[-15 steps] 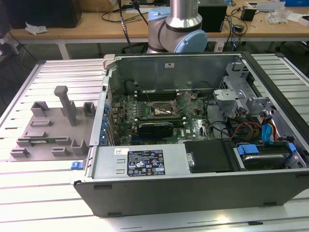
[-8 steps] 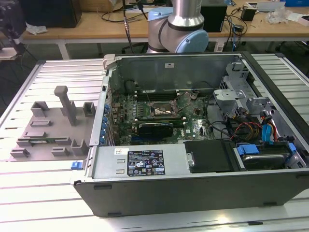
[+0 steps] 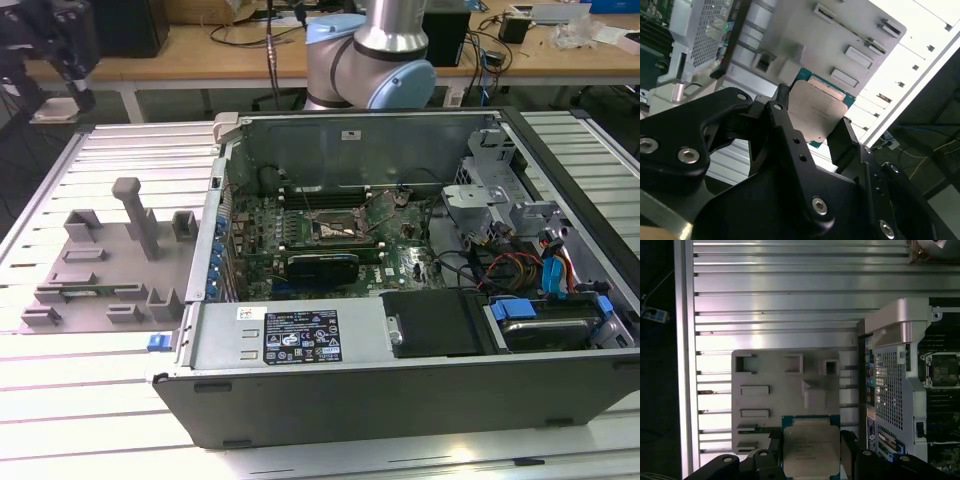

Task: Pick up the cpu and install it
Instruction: 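Pick up the cpu and move it towards the insertion slot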

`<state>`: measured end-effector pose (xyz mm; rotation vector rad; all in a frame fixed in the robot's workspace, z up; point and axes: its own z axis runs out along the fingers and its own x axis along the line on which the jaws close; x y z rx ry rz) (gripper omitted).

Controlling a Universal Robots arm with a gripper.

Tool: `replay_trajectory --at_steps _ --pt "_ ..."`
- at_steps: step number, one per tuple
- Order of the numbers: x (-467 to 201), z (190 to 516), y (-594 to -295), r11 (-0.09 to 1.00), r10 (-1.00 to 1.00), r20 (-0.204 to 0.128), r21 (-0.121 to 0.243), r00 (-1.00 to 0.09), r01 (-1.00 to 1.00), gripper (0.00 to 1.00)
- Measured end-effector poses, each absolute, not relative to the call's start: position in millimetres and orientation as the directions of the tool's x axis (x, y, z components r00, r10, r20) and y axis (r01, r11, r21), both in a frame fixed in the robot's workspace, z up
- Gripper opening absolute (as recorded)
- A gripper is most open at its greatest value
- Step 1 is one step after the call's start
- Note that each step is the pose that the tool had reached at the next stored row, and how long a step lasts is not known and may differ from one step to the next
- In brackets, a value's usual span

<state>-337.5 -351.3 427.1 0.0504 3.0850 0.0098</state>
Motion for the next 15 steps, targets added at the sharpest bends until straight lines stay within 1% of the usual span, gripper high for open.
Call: replay_trajectory --at_steps 13,15 --pt "-281 427 -352 0.999 0.033 -0.052 0.007 -0.998 0.033 0.55" --pt "-261 426 -353 0.999 0.033 -0.051 0.007 -0.998 0.032 0.55"
